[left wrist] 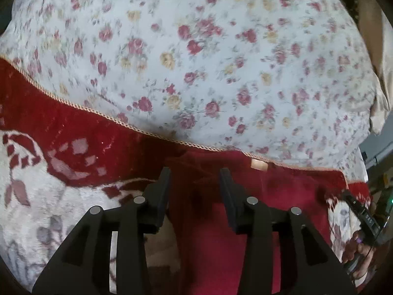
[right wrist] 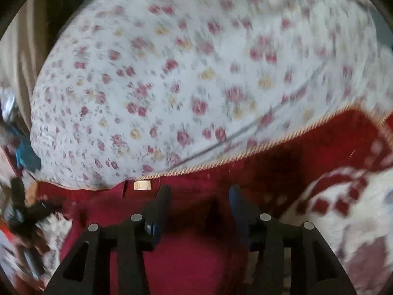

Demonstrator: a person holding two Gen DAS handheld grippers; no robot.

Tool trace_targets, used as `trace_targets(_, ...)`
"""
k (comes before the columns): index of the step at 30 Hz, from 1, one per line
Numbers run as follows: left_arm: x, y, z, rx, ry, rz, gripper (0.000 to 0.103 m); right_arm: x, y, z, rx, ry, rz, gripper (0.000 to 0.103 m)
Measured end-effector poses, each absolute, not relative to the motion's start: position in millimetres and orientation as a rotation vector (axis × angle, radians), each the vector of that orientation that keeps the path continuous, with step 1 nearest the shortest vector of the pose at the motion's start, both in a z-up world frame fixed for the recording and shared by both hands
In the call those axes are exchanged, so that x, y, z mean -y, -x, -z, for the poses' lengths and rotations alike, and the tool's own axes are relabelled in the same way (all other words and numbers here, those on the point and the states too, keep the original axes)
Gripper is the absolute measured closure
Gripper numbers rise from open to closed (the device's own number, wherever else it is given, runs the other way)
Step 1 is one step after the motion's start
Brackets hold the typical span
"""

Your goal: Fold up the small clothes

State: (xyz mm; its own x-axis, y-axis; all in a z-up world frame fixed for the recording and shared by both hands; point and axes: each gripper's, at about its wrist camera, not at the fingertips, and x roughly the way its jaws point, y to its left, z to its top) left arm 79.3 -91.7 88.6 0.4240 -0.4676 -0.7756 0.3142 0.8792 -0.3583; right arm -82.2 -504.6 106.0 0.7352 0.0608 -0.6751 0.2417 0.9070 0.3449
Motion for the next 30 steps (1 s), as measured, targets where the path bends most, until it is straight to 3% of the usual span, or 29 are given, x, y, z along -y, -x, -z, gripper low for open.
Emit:
trace_targets(4,98,-63,-85,-1.024,0.14,0.522,0.064,471,69,-100,-0.828,-0.34,0.001,0.058)
trace_targets(10,122,-64,-34,-1.136,0.021,0.441,0.064,446,10,-52,-0.992,-0.218,0.096,0.058)
trace_targets(13,120,-65,-19,-1.152,0.014,0.43,0.056,457,-6,-23,-1.056,-0.208,0.172,0.057)
trace_targets(17,113,-63,-25,-1.15,0.035,0.436,0.055,473,19,-43,-0.996,-0.324,0.128,0.057)
trace_targets(22,105,-51,-42,-1.133,0.061,0.442,0.055,486,91,-83,-0.943,-0.32,0.14,0.046)
trace_targets(28,106,-17,-62,-1.107,0.031,0.467,0.055,461,138,-75,-1.001,-0.303,0.066,0.045)
trace_targets(29,105,-11,-61,-1.113,0.02,0.463,0.055,455,138,-68,-1.013,-0.305,0.058,0.047)
trace_targets(30,104,-6,-58,-1.119,0.007,0.453,0.055,449,138,-59,-1.022,-0.307,0.04,0.062)
